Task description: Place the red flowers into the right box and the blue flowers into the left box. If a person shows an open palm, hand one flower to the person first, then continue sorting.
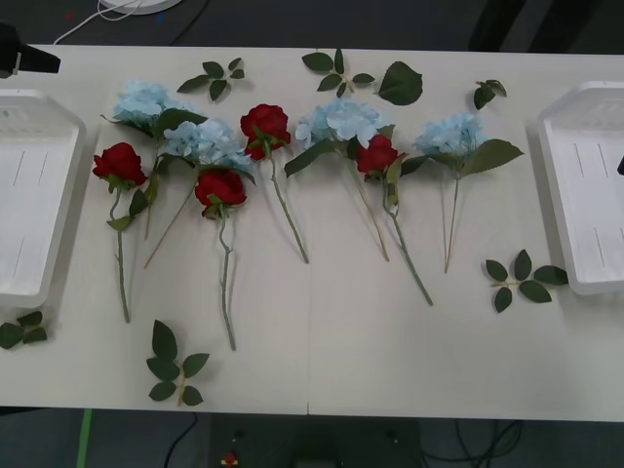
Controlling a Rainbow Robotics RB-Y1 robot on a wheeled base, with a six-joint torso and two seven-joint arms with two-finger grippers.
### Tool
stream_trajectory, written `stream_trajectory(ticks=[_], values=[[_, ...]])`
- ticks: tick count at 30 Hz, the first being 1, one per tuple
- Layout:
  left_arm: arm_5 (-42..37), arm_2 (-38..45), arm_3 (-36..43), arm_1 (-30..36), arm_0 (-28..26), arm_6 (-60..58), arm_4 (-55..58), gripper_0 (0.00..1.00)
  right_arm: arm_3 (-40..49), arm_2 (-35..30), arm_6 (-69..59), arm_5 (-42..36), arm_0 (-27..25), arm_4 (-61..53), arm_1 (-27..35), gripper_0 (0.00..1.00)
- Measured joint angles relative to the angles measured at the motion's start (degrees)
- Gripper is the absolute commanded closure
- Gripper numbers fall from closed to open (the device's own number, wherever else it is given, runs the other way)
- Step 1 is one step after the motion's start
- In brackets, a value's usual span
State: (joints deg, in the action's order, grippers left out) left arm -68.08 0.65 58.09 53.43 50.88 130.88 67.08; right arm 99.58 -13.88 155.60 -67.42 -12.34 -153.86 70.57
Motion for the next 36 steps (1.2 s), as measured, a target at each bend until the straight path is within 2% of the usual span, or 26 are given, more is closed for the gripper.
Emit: stream_trajectory(ticks=[1,2,5,12,36], values=[[-30.91,7.02,7.44,-1.96,-2.15,5.59,0.07,0.0,0.0,0.0,0.0,-0.03,0.0,0.0,0.0,0.0],[-27.98,13.3,10.55,-3.86,-4.16,17.68,0.01,0.0,0.0,0.0,0.0,-0.03,0.04,0.0,0.0,0.0],[-26.47,15.4,10.67,-4.34,-4.6,29.13,0.09,0.0,-0.07,0.0,0.0,-0.04,0.02,0.0,0.0,0.0],[-26.47,13.7,10.5,-4.34,-4.6,16.07,0.1,0.0,-0.07,0.0,0.0,-0.04,0.03,0.0,0.0,0.0],[-26.47,13.65,10.43,-4.34,-4.6,16.22,0.1,0.0,-0.07,0.0,0.0,-0.04,0.02,0.0,0.0,0.0]])
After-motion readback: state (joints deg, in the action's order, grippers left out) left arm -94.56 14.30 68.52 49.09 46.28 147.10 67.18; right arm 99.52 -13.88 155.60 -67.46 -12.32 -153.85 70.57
